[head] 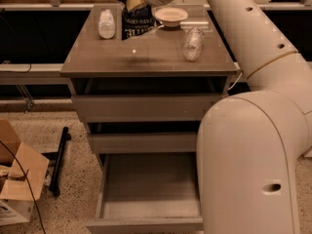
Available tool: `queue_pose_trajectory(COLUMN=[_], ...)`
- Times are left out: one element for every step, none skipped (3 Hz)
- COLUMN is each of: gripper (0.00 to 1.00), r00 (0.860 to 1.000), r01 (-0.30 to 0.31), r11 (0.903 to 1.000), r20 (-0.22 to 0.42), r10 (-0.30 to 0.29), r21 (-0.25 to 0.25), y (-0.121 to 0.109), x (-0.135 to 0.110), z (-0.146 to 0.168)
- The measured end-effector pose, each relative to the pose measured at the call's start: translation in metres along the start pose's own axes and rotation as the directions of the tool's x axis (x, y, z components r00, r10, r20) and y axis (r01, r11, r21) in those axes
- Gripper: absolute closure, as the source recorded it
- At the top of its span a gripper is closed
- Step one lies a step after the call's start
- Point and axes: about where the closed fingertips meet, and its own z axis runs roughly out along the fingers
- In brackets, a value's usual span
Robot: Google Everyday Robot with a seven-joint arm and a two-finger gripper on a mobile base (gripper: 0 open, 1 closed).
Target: Pick blue chip bag from bottom drawer and place on counter
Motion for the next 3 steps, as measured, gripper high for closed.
queue_pose_trajectory(gripper=[0.06,0.00,0.00], r00=[1.000,1.000,1.000], r01=[0.000,0.000,0.000], r11=[1.0000,1.0000,1.0000], r20=[-0.004,-0.007,-0.007], r10=[0.000,0.000,0.000], r21=[-0.003,-0.005,-0.005], y=[0.0011,0.0018,0.0018], x=[0.0016,0.0025,0.0025], z=[0.0036,0.0058,0.0058])
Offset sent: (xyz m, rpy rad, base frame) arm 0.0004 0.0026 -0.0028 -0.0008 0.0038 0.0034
